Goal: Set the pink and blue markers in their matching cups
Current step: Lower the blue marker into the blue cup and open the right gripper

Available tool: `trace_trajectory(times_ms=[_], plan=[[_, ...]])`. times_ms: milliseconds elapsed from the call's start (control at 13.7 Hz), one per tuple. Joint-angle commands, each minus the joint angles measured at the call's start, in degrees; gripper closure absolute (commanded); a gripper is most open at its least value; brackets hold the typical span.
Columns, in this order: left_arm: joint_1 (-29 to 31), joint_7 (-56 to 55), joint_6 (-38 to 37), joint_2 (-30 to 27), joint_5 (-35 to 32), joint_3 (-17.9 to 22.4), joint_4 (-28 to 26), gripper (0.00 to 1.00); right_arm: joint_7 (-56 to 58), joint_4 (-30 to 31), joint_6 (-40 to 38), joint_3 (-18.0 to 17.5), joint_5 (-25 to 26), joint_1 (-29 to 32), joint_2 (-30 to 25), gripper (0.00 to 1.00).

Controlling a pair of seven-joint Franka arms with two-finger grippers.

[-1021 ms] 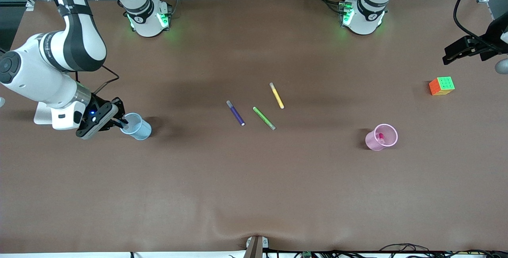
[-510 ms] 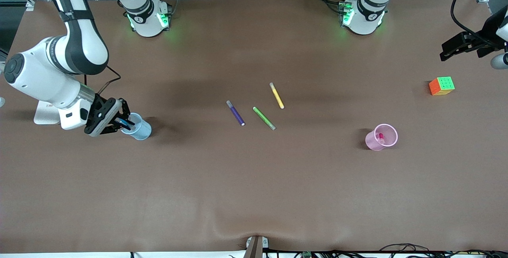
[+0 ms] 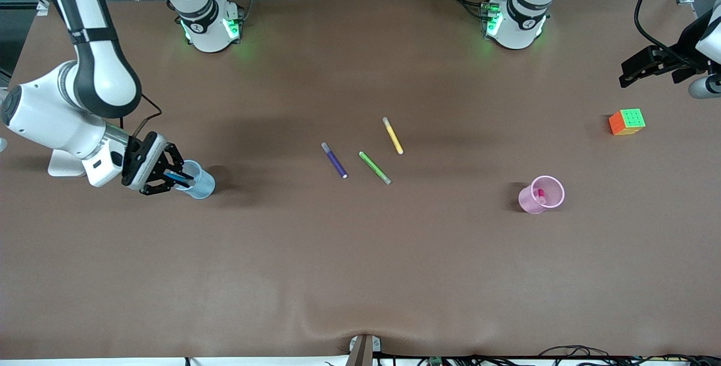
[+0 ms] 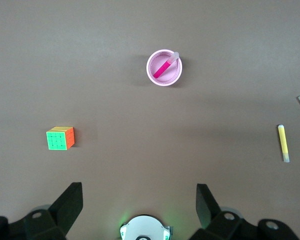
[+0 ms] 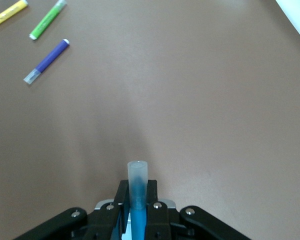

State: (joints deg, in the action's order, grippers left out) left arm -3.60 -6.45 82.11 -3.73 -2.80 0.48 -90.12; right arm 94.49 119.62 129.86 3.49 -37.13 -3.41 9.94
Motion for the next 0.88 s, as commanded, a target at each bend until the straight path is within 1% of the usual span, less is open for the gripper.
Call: trace_trajectory(times_ms=[0, 146, 365, 656, 802], plan=[[0.3, 0.6, 0.9, -1.1, 0.6, 0.1, -1.0, 0.0, 7.3, 0.4, -4.5, -0.9, -5.1, 2.2, -0.3, 1.0], [0.4, 0.6, 1.2, -1.1, 0.6, 0.3, -1.1, 0.0, 12.0, 0.4, -7.1, -0.9, -6.6, 3.3, -0.3, 1.0], [1.0, 0.6, 1.2, -1.1, 0.6, 0.5, -1.3, 0.0, 21.8, 2.3, -8.1, -0.9, -11.8, 5.4, 0.1, 1.0], [1.0, 0.6, 2.1, -0.4, 0.7, 0.5, -1.2, 0.0, 33.5, 2.3, -12.5, -0.9, -18.1, 8.1, 3.2, 1.0], [1.0, 0.6, 2.1, -0.4, 0.7, 0.5, -1.3, 0.0, 35.7, 2.0, -14.9, -0.9, -18.5, 9.3, 3.6, 1.0]])
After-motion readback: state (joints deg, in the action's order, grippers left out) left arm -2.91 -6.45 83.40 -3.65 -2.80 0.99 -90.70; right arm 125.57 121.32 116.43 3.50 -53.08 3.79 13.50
